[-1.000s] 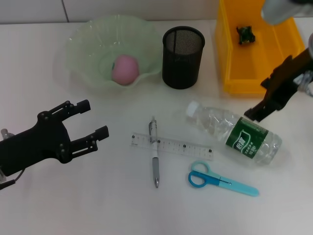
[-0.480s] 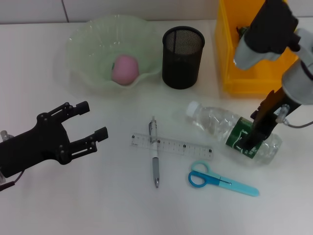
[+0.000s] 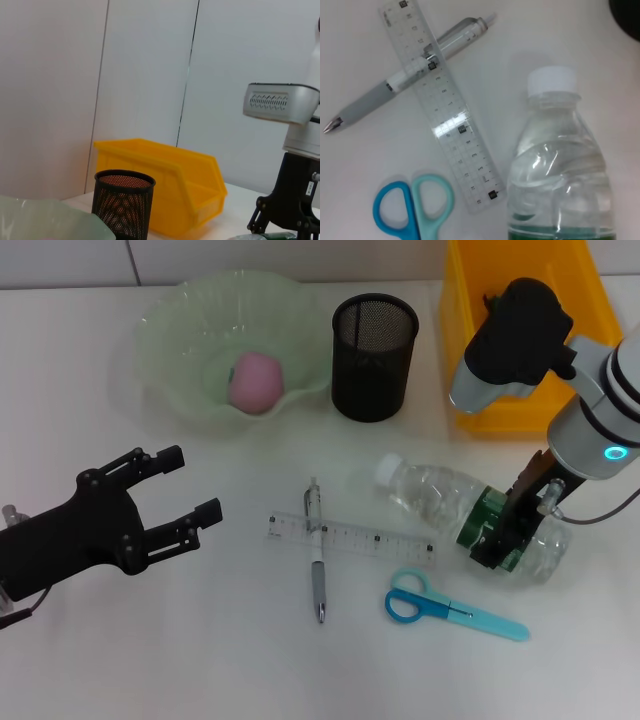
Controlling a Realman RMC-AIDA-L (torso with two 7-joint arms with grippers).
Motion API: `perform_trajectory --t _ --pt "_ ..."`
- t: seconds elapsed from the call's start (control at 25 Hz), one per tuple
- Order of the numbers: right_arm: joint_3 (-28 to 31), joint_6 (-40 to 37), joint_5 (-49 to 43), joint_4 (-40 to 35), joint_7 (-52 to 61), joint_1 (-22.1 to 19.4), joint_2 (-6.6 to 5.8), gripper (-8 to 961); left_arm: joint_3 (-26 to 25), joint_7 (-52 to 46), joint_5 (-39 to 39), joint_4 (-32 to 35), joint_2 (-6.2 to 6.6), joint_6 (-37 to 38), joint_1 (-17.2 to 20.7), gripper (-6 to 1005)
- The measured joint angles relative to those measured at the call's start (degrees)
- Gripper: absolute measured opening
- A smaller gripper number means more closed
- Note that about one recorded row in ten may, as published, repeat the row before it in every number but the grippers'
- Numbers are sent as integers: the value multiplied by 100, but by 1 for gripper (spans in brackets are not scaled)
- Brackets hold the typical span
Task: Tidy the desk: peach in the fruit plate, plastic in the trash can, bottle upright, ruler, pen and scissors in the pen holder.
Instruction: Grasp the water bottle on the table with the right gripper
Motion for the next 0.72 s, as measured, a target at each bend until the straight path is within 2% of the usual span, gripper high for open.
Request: perform_trajectory --t 0.52,0.72 --pt "27 150 140 386 37 42 -19 806 0 15 0 11 -9 0 7 782" --pt "37 136 144 -48 1 -219 -24 787 -5 1 0 41 -21 27 13 777"
